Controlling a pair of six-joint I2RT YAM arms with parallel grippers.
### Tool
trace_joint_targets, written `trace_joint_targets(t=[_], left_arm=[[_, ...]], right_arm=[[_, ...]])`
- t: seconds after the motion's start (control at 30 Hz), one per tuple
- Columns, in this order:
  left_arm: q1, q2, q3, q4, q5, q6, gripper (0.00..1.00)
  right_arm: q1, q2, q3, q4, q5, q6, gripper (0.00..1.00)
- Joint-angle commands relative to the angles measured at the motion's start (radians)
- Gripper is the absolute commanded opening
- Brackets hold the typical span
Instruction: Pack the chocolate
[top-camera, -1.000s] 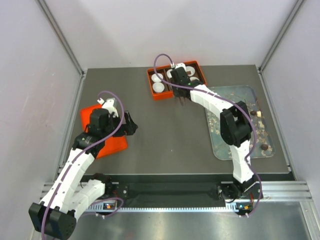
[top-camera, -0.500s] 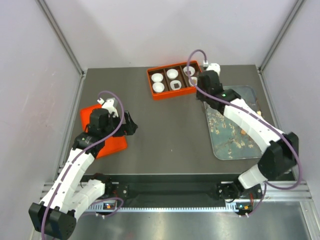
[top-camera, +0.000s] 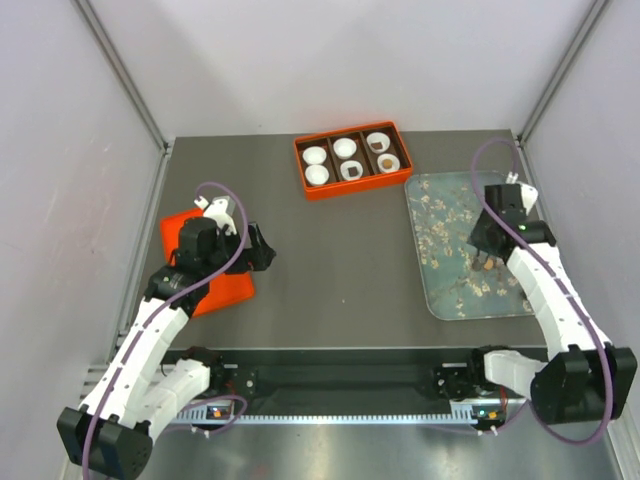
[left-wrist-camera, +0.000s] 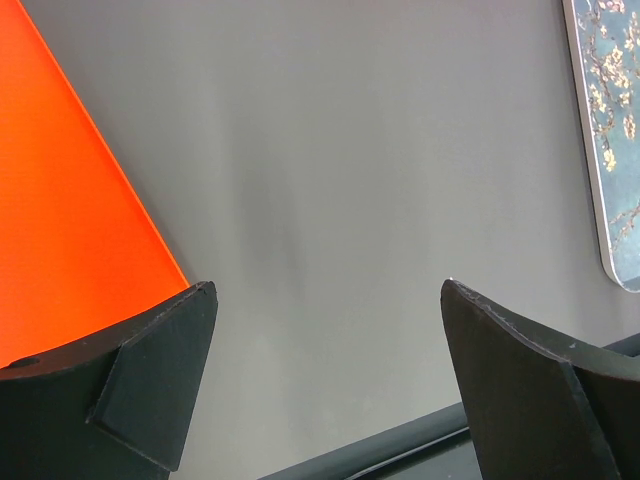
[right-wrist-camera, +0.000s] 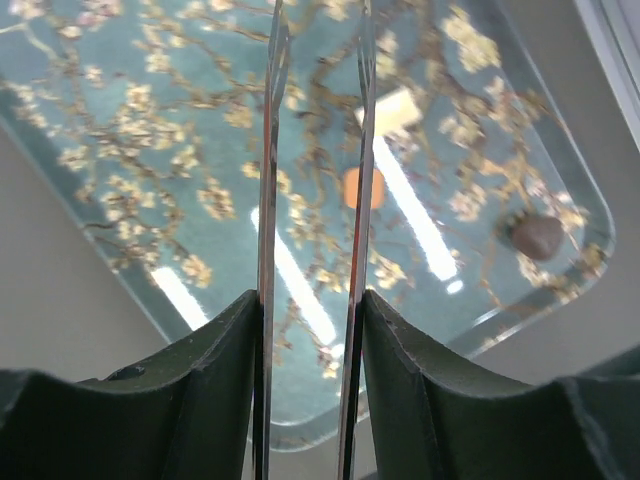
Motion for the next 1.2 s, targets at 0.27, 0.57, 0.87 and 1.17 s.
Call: trace_joint_targets(t=[0.27,0.57,0.87,1.17], left_arm=[[-0.002,-0.018,-0.003,0.03,0.02,0.01,0.98],[-0.002,-0.017,-0.003,0.03,0.02,0.01,0.98],[-0.002,-0.014,-0.003,0.033,0.021,0.01,0.98],[-0.002,-0.012,-0.003,0.031,0.02,0.01,0.98]], right_arm=[[-0.193,-0.06,-0.047,-0.062,-0.128,0.041,0.45],[-0.219,-0.052,-0.087,-0.041,-0.102,0.138,0.45],[-0.219,-0.049,-0.113,0.002,-0.075,0.161,0.46],[-0.219,-0.017,-0.133,0.053,-0.095,0.173,0.46]])
